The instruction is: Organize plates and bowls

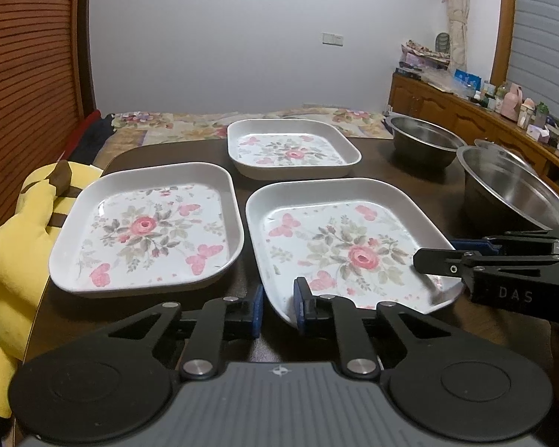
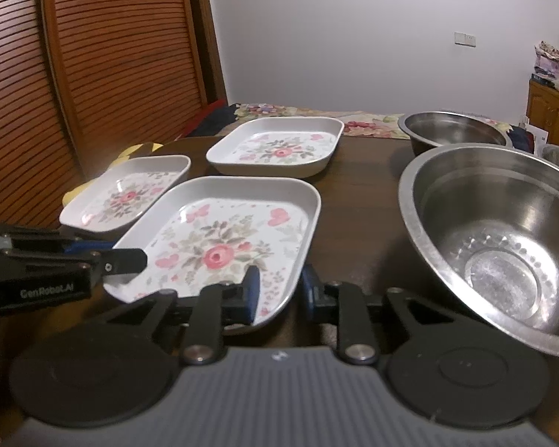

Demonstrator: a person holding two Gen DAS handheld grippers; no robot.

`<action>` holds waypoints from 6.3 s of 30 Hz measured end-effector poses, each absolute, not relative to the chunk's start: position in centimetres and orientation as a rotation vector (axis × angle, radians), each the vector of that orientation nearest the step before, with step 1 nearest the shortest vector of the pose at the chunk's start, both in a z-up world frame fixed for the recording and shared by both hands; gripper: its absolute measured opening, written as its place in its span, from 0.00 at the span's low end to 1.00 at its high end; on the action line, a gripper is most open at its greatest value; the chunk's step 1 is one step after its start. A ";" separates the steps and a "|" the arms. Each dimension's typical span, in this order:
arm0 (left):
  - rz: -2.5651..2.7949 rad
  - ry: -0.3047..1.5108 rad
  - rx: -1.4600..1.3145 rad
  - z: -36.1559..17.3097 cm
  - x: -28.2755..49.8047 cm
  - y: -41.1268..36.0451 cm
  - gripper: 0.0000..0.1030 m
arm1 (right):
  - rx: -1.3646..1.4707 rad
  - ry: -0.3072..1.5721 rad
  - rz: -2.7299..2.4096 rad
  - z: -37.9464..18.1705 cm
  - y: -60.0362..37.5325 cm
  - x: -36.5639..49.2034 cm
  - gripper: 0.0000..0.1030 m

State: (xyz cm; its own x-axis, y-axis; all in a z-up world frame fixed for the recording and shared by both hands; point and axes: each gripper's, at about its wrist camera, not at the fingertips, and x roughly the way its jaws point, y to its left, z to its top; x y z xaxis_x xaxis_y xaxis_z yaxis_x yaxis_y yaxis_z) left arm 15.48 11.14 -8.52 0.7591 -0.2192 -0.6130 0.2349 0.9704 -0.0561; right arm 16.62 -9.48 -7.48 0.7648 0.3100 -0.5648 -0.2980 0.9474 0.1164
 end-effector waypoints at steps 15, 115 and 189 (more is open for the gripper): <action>-0.244 0.609 0.035 -6.5 11.1 11.0 0.17 | 0.030 0.587 0.369 -6.0 -10.3 13.1 0.21; -0.103 0.626 0.065 -6.5 19.4 24.4 0.32 | 0.016 0.643 0.480 -3.2 -0.2 20.0 0.34; -0.314 0.553 -0.001 -2.7 16.7 17.3 0.14 | 0.064 0.714 0.511 -0.5 -6.9 20.6 0.15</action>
State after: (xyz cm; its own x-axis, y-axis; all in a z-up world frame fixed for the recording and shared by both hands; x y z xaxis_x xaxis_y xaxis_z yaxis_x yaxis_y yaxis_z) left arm 16.74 17.26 -2.71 0.8047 -0.2940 -0.5158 0.2933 0.9522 -0.0852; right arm 20.65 -6.86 -0.48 0.6383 0.4691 -0.6104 -0.4265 0.8756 0.2268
